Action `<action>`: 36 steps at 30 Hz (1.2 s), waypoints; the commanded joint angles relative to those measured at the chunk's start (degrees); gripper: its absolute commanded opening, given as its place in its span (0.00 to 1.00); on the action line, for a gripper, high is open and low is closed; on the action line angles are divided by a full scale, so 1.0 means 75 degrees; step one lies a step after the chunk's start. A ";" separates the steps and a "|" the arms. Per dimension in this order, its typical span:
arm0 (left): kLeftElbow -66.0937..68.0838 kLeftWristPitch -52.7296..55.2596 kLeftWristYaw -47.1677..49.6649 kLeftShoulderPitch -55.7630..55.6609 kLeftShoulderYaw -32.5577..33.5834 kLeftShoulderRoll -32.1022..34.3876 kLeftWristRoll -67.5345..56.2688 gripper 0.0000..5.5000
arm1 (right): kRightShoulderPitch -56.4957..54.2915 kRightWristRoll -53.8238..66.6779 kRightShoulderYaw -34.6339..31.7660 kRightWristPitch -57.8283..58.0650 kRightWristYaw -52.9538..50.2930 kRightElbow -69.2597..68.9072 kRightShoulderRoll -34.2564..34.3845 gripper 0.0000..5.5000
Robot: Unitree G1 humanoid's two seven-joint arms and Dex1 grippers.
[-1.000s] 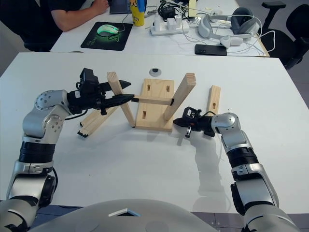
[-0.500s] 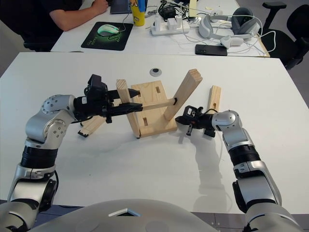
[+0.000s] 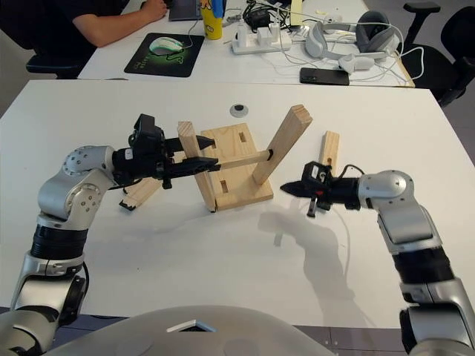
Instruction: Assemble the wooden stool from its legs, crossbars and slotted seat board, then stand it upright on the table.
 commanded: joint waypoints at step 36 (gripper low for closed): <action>0.0244 0.0189 -0.0511 0.0424 0.1270 0.1965 -0.0533 0.37 | -0.0186 -0.1286 0.1599 -0.0221 -0.3054 0.0472 0.2075 0.00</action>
